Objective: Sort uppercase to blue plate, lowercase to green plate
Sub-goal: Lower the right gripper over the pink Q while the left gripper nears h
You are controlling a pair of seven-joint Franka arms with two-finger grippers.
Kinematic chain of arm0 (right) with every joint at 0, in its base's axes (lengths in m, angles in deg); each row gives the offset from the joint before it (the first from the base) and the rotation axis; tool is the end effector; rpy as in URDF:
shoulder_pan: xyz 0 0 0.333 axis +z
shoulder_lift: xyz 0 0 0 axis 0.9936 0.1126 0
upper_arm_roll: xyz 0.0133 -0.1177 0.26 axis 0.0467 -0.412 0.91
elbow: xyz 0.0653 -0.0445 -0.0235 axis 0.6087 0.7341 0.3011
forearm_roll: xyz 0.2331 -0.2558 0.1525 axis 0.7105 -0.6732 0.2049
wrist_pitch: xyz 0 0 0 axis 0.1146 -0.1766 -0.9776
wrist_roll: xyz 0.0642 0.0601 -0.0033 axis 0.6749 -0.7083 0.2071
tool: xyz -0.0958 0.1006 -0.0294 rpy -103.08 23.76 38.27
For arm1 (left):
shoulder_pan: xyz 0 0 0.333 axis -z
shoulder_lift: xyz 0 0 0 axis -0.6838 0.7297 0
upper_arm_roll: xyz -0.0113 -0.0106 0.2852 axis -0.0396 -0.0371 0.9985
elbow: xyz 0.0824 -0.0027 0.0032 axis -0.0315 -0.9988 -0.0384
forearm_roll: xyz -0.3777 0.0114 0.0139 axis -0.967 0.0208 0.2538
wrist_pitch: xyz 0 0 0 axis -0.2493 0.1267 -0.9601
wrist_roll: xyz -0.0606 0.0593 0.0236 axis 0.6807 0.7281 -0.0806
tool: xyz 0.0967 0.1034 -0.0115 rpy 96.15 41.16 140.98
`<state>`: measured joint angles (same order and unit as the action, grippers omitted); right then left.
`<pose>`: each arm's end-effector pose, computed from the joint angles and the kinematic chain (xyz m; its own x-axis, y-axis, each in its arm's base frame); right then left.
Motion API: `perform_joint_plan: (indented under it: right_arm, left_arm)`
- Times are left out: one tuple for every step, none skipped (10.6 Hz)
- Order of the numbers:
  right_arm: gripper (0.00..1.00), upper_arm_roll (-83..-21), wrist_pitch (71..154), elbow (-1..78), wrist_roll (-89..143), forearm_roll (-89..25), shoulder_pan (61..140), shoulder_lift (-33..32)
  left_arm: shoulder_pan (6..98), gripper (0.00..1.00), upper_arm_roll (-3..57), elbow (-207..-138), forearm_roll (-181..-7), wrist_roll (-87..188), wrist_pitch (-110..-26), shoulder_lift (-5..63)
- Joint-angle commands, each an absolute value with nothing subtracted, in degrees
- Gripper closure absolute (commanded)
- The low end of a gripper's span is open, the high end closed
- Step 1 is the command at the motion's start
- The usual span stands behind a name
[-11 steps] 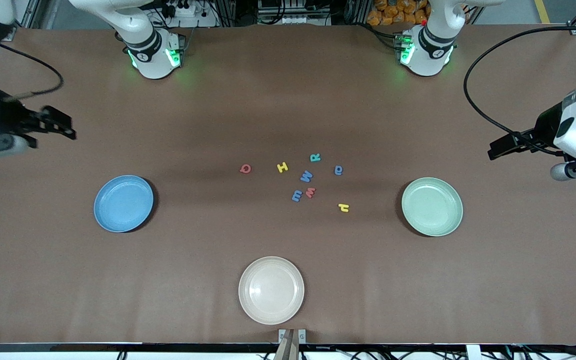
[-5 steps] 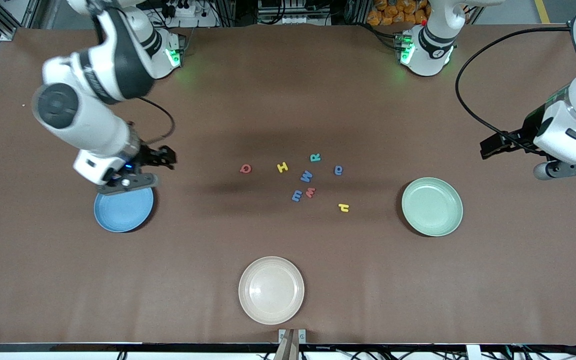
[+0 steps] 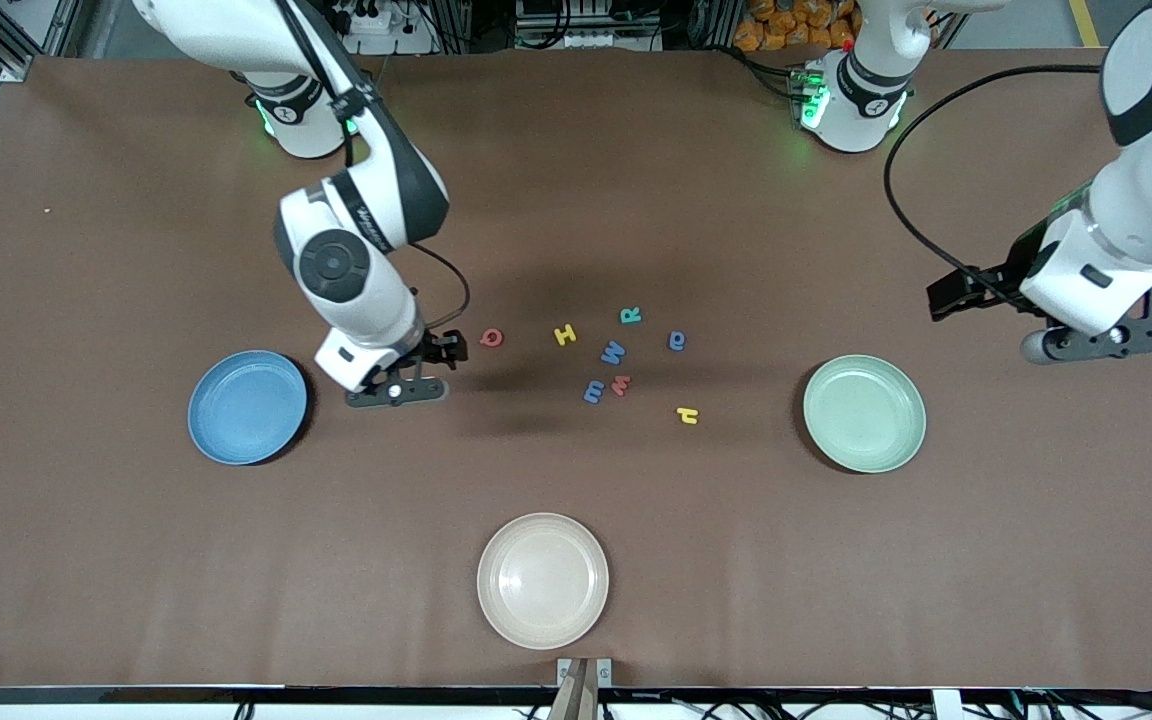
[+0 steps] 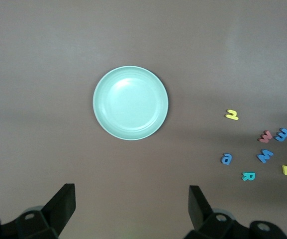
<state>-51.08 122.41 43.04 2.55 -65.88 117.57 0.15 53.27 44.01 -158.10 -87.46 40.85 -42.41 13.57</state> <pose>0.5347 0.3093 0.2518 0.9884 0.1449 -0.0460 0.1451 -0.9894 0.0019 0.5726 -0.1171 0.4973 0.9922 0.0874 -0.0889 0.0892 -0.9959 0.0165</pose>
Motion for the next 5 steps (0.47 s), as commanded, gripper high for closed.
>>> perform_joint_plan:
  right_arm:
    - [0.16,-51.4,126.3,42.37,8.51,-65.47,123.58,2.56]
    - [0.22,-51.32,127.98,42.28,13.86,-65.47,124.48,4.23]
    - [0.25,-51.32,128.87,42.37,18.96,-65.56,125.88,5.11]
    - [0.26,-51.4,128.97,42.37,23.19,-65.65,126.94,5.56]
    - [0.25,-51.4,128.97,42.46,27.67,-66.0,127.21,5.65]
  left_arm:
    - [53.07,0.0,42.98,-160.88,-91.01,43.95,-46.04,15.4]
    - [53.07,0.0,42.36,-162.28,-91.02,48.07,-48.67,16.29]
    - [53.16,0.0,42.27,-163.51,-91.02,51.94,-51.39,17.34]
    - [53.16,0.0,41.92,-164.39,-91.02,56.85,-54.38,18.66]
    - [53.25,0.0,41.65,-164.84,-91.02,62.91,-57.19,20.23]
